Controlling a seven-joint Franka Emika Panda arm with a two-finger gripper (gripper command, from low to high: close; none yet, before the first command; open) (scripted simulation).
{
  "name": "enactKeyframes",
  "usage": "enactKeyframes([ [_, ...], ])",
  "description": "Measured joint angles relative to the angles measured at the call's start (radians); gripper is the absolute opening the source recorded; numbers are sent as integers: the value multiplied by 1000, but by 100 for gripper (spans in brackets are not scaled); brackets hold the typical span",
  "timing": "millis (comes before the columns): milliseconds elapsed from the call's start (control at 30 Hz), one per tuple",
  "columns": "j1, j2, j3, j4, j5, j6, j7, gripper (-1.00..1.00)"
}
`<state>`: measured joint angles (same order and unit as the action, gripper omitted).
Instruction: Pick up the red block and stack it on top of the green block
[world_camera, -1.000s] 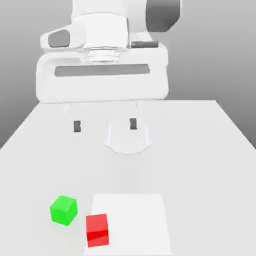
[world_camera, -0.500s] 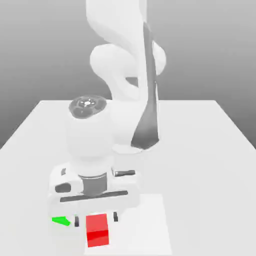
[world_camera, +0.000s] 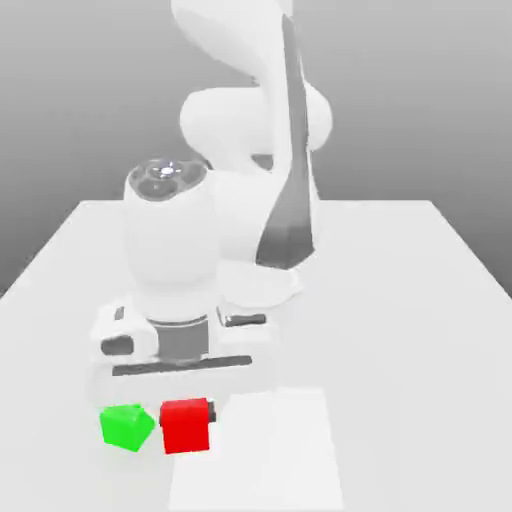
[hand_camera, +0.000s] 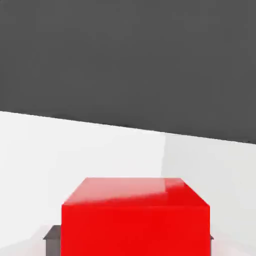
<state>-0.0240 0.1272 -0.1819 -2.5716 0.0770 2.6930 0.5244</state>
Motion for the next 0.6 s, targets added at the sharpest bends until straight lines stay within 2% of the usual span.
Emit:
enactKeyframes([
  [167,-50,-71,-52,-49,-14,-21,182,-100],
  [367,-133,-159,-88,-109,-86,-43,442,-100],
  [433,-158,-124,-78,-115,-72,-3,458,-100],
  [567,-166,13,-36,-110,19,125,402,-100],
  [600,-172,33,-27,-109,34,144,391,100],
])
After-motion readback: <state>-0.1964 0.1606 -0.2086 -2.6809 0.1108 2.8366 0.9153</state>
